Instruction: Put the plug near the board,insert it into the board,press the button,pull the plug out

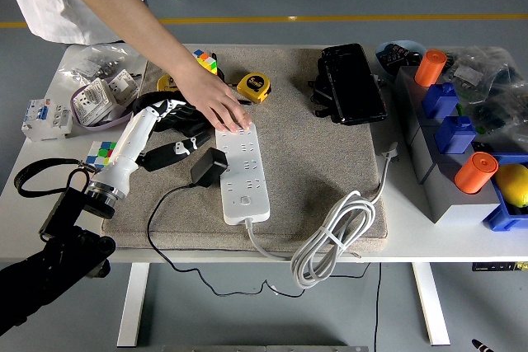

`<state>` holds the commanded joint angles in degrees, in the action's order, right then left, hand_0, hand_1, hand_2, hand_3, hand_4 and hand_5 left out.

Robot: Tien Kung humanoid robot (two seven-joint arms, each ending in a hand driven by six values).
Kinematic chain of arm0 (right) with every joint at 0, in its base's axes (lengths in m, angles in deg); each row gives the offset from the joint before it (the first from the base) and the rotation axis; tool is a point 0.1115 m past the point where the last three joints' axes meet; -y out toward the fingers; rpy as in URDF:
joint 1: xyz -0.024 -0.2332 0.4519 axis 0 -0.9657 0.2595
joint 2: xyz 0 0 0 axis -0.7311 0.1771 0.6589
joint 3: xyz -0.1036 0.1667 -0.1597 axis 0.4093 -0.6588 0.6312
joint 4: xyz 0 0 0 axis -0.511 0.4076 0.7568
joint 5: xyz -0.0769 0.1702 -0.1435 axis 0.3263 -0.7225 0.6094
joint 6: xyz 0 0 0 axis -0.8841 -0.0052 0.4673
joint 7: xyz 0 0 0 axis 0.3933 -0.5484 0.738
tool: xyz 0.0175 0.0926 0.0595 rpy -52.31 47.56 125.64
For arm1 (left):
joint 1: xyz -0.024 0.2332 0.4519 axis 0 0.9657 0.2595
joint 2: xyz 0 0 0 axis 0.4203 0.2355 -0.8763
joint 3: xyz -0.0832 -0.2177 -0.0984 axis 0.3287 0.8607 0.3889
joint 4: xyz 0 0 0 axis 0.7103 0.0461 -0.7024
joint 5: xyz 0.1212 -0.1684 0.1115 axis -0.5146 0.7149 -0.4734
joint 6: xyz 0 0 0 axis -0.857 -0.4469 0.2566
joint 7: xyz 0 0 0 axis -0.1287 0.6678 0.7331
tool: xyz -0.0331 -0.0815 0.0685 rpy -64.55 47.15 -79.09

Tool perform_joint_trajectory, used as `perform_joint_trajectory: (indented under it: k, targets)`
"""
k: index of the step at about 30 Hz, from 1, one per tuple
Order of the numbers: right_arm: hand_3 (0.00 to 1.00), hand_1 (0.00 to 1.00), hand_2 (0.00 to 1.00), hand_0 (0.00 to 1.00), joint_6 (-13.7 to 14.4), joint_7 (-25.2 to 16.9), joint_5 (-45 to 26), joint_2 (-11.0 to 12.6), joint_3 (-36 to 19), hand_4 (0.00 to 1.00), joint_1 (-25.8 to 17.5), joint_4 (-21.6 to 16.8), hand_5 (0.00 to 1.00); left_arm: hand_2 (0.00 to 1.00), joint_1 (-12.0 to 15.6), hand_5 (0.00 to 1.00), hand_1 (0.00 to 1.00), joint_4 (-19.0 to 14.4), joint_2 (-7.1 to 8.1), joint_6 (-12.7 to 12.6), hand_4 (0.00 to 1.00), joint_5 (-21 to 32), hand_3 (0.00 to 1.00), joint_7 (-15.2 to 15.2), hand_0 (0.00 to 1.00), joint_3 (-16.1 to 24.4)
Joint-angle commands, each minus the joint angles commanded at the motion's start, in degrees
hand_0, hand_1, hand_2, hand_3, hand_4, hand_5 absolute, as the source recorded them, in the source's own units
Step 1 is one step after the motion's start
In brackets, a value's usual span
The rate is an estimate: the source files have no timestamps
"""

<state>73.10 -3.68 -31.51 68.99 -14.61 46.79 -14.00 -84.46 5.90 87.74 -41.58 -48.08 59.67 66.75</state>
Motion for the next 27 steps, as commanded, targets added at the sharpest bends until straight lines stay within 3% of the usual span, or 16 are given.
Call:
perform_joint_trajectory:
  k: [2,14,27]
  targets:
    - [0.64,0.71,0.719,0.655,0.0,-0.1,0.0,0.0,0.1,0.927,0.0,0.0,0.528,0.782,0.6,0.831,0.779,-0.2,0.14,0.8,0.917,-1.9,0.761,-2.1,0.754,-0.7]
    - [0.638,0.709,0.719,0.656,0.1,-0.3,0.2,0.3,0.0,0.928,0.4,-0.2,0.529,0.787,0.9,0.859,0.794,-1.7,0.62,2.9,0.9,-4.7,0.758,-4.1,0.776,-4.1]
    - [0.636,0.709,0.716,0.656,0.1,-0.4,0.3,0.3,-0.1,0.928,0.1,-0.1,0.528,0.778,2.6,0.857,0.784,-4.7,2.48,3.0,0.895,-5.3,0.751,-3.9,0.771,-4.5]
